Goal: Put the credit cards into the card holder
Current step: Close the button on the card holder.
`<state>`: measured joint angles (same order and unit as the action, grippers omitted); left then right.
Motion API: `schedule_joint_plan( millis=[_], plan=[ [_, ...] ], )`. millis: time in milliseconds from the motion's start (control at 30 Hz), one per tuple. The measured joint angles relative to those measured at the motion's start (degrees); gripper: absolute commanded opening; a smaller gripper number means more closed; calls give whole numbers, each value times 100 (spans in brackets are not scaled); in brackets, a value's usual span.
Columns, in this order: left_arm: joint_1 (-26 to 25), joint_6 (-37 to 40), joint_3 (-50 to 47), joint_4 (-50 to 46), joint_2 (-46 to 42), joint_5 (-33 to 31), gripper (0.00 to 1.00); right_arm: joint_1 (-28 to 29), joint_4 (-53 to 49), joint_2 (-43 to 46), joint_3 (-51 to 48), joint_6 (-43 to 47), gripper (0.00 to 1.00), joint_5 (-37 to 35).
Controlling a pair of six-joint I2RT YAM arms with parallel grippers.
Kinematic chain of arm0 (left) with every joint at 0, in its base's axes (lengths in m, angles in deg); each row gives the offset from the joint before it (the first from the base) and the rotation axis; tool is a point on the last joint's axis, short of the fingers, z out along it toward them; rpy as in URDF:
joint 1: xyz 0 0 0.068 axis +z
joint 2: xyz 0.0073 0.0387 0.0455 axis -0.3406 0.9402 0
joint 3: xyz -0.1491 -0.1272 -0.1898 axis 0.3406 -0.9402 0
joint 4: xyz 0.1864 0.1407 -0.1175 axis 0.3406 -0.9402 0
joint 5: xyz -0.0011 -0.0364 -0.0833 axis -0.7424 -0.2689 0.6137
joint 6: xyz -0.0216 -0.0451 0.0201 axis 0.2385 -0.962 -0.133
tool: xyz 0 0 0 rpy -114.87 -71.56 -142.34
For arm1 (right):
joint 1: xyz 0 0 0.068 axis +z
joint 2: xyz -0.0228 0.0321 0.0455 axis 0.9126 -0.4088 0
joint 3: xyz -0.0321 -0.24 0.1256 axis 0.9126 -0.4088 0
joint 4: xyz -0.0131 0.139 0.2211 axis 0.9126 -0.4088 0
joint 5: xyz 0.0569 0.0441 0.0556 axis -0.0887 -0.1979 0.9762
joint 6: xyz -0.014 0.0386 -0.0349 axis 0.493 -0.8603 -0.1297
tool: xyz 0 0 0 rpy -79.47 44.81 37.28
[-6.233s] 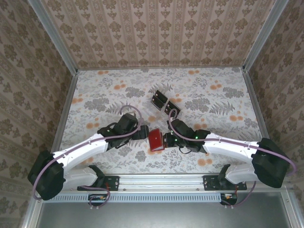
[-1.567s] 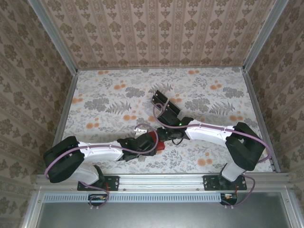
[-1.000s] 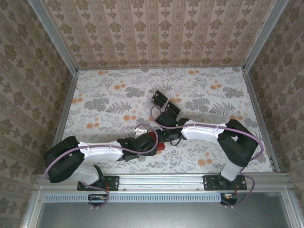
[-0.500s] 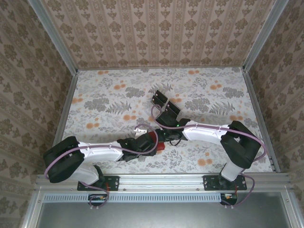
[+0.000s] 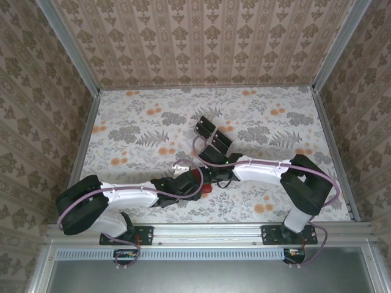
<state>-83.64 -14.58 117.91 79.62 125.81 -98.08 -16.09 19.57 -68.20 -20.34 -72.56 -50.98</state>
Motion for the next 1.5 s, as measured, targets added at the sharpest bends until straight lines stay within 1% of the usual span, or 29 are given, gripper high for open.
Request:
schedule_joint_plan(
  millis=[367,800,933,1033,1167,1267,1433,1500],
  plan=[
    [0,0,0,2,-2,-4,100,0,251,-127,-72,-68,0,20],
    [0,0,0,2,-7,-7,100,0,1005,-50,-535,-400,0,101],
    [0,0,0,-4,-31,-7,100,0,1060,-39,-551,-448,1,114],
    [0,4,0,-22,-74,13,100,0,962,-37,-485,-446,18,116],
    [59,120,-4,-94,-238,146,100,-33,739,-42,-273,-435,32,164],
    [289,240,-22,-260,-553,190,100,-98,595,-42,-50,-428,40,208],
    [780,487,-22,-636,-1504,214,100,-197,365,-22,527,-396,55,269],
    [1034,595,-9,-813,-1923,216,100,-240,282,81,684,-365,62,271]
  ],
)
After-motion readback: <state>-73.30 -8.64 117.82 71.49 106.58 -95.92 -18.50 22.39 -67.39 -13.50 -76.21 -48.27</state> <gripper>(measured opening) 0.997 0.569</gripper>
